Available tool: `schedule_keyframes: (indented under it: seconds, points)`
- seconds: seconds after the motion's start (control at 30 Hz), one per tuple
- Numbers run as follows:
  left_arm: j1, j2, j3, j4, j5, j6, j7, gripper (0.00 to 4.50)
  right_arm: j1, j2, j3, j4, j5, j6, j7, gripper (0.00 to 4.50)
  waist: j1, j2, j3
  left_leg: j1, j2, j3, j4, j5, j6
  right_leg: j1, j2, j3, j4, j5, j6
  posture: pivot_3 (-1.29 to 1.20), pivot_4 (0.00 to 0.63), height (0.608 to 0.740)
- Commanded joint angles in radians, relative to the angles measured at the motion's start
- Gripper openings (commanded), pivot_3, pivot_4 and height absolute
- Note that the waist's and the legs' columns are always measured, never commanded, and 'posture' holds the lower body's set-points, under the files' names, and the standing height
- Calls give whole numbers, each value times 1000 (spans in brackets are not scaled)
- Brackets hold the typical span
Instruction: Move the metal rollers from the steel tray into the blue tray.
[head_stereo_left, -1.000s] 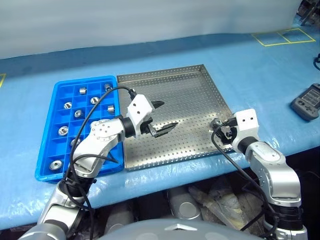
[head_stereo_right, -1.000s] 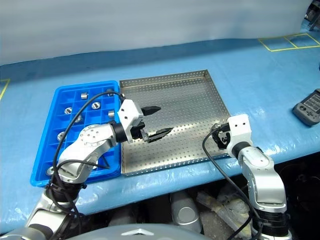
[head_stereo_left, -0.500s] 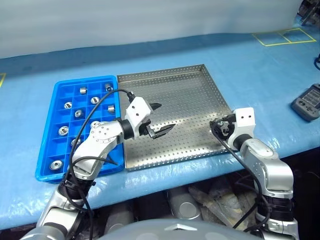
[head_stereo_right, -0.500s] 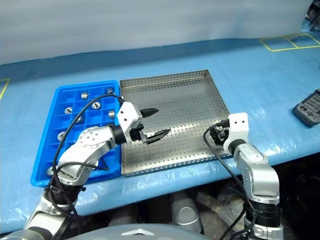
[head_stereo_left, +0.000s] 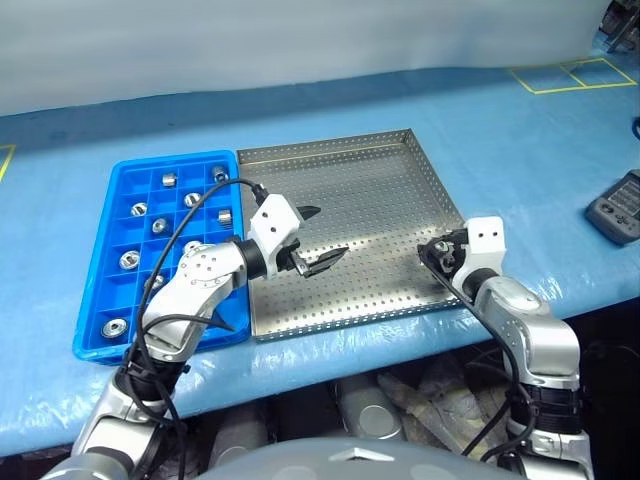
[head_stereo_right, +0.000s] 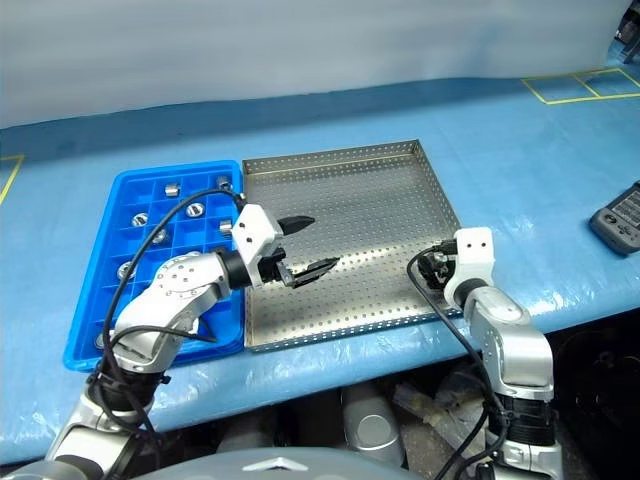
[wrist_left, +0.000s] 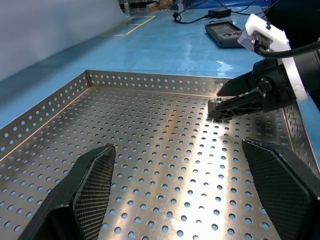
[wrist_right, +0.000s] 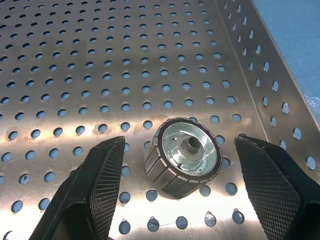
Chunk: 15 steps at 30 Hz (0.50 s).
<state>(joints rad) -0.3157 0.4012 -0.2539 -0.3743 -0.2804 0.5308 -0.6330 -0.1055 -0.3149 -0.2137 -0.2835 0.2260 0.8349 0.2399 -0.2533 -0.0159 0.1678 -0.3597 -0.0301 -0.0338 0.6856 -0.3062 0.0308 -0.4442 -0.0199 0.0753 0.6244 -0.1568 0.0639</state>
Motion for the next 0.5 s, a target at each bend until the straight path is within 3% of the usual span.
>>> schedule_keyframes:
  seconds: [0.03,0.13,0.27,0.5]
  points:
    - [1,4,17,-50,6,-17,7,4410,-26,2,-22,-11,17,-22,-7,3699,0,0,0,0,0,0,0,0,0,0,0,0,0,0,0,-246,150,740]
    - [3,3,18,-51,8,-17,9,4410,-34,2,-25,3,19,-31,-13,3111,0,0,0,0,0,0,0,0,0,0,0,0,0,0,0,-246,150,740]
    - [4,3,20,-53,8,-16,12,4410,-40,-2,-19,10,23,-35,-14,1858,1,0,0,0,0,0,0,0,0,0,0,1,0,0,0,-241,150,740]
    - [7,5,24,-61,7,-11,15,4410,-42,-9,-13,21,19,-42,-15,1858,10,0,0,0,0,1,0,0,0,0,0,1,0,0,0,-235,150,740]
